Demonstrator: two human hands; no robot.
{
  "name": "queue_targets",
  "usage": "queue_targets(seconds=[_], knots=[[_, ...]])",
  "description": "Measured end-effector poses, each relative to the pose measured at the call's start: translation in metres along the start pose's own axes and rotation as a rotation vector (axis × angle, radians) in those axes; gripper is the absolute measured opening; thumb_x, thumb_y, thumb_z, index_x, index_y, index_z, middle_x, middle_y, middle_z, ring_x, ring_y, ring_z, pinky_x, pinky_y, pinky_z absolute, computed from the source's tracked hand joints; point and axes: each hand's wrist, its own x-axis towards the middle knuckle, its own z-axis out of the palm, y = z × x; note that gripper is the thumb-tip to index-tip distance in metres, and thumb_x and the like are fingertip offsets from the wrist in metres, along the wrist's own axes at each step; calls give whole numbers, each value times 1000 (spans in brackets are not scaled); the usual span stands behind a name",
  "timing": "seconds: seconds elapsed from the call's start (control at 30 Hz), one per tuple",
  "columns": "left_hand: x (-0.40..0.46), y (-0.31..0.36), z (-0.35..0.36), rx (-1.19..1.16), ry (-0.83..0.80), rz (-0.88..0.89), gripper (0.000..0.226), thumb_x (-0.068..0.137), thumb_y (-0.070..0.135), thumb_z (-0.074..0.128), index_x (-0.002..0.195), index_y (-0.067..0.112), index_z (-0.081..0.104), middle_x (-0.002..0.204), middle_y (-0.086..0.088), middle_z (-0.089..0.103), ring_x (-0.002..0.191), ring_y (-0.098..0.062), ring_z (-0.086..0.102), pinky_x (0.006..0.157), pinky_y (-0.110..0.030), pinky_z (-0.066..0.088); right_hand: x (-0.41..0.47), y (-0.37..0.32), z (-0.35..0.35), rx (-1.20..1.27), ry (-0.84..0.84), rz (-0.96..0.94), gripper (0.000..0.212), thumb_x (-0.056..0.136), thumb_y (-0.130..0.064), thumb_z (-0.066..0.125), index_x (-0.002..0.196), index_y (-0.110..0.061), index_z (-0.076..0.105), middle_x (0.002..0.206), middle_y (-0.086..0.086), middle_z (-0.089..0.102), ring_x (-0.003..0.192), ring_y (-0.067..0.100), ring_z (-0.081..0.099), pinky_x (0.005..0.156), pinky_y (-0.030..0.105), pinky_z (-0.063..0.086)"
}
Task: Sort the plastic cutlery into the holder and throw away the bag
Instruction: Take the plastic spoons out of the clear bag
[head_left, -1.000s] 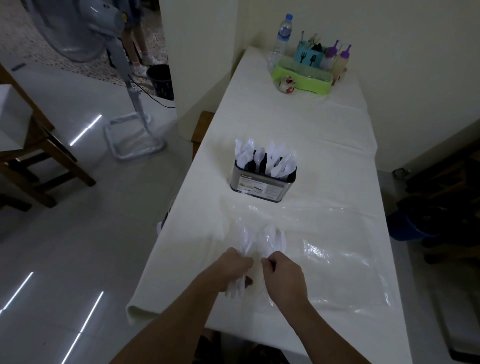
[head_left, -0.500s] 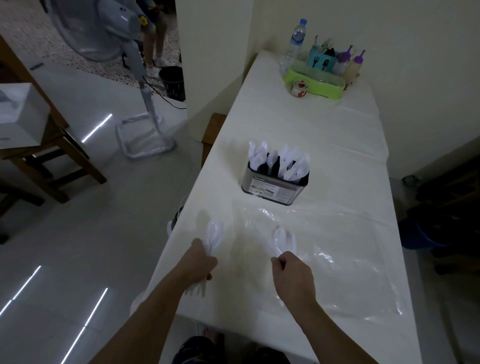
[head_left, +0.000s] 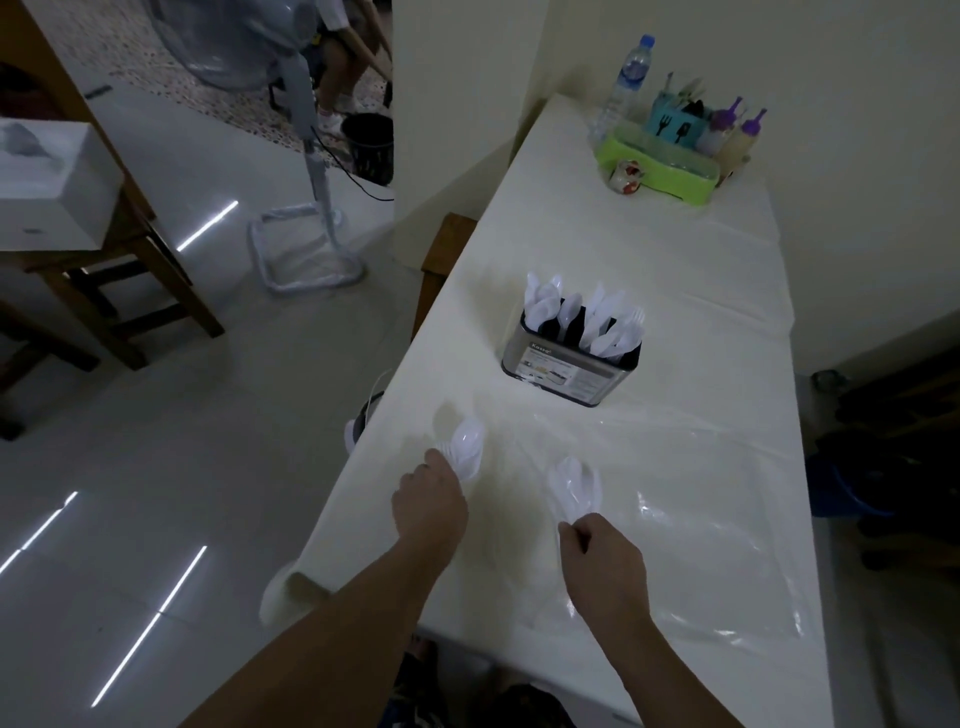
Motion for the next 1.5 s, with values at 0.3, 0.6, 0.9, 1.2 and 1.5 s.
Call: queue_targets(seconds=[0.3,0.6,0.9,1.2,1.5], knots=[[-5,-1,13,118,47,-42,41,80,36,65,108,10,49,100,-7,55,86,-20,58,66,-30,50,-9,10,-4,69,6,41,21,95,-29,54,76,-19,57,65,-3,62,63,11,58,56,21,41],[-19,12,-3,106,115,-54,66,79,51,61,125,7,43,114,-11,53,99,-24,52,82,-35,47,-11,8,-4,85,20,22,23,94,-31,54,75,-19,57,63,-3,62,63,12,59,62,30,47],[-65,67,40,-407,-347,254,25,93,41,57,98,17,60,85,6,58,79,-12,57,77,-21,46,-10,16,-10,-9,32,6,16,97,-31,51,86,-19,55,70,-4,62,63,13,59,56,28,43],[-68,74,66,-389,-307,57,37,78,53,69,82,19,57,87,1,57,79,-13,57,76,-25,51,-16,37,-37,73,153,51,18,96,-26,50,79,-19,51,66,-1,61,62,17,59,62,34,48],[-68,93,73,-213,-334,3,95,70,76,61,132,6,42,132,-11,49,127,-26,45,107,-34,39,-19,47,-46,162,169,95,23,95,-29,44,75,-20,50,66,2,64,66,22,61,66,39,52]])
